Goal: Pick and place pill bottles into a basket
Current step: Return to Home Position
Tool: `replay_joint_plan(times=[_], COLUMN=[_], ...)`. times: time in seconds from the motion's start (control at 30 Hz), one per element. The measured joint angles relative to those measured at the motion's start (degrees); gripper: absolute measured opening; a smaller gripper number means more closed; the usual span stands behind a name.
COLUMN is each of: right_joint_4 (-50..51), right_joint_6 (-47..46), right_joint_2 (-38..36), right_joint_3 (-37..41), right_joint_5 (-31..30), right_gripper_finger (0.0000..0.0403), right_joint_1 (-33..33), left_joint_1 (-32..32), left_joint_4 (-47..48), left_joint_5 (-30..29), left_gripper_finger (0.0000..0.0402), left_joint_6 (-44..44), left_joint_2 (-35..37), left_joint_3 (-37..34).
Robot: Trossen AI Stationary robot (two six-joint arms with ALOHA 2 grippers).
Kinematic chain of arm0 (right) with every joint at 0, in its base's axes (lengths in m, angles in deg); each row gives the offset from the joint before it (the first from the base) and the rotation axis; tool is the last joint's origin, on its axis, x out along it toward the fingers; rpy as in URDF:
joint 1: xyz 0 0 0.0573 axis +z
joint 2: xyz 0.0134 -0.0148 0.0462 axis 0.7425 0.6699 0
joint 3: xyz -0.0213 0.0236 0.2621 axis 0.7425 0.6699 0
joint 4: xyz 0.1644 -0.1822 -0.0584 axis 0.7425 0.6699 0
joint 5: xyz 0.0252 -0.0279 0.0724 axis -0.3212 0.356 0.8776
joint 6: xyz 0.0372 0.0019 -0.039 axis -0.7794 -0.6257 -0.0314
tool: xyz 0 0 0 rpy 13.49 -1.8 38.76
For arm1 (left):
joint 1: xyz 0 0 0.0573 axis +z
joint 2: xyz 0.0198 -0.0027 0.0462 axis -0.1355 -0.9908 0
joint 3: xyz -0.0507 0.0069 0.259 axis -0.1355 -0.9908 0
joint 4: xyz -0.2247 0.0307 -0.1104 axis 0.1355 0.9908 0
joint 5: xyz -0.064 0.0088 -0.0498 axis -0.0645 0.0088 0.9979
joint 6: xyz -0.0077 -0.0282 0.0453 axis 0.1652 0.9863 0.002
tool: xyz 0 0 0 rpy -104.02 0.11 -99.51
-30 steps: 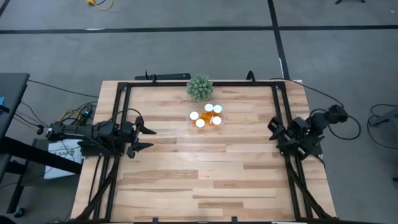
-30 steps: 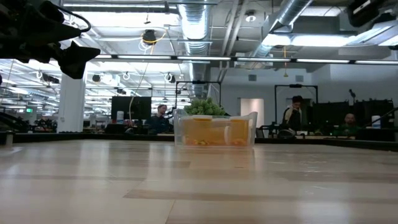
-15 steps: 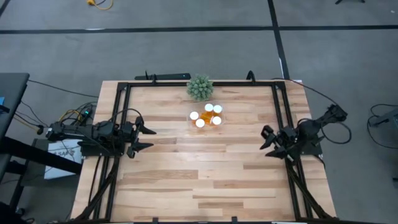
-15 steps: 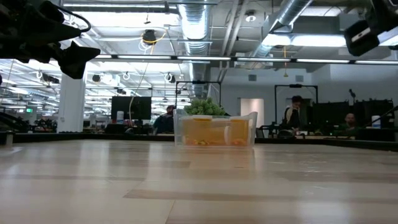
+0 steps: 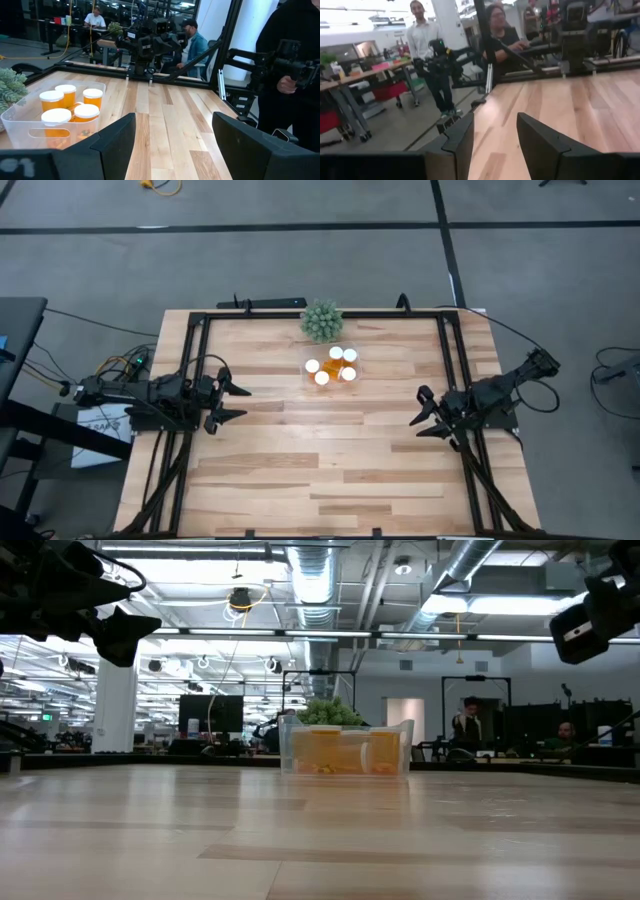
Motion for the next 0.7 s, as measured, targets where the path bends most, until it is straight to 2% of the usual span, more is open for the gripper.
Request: replay_joint_plan(times=[0.7], right_joint_4=[0.8], right_joint_6=[0.0], right_joint_2=[0.6], right_joint_3=[-0.1], right_joint_5=[1.5], right_gripper_finger=[0.0139], right_joint_1=[-1.5], left_joint_1=[0.0], left_joint_4=[0.0], left_joint_5=[0.0], left_gripper_finger=[0.0254], left_joint_6=[0.0], left_joint_2=[0.0], left_joint_3=[0.0])
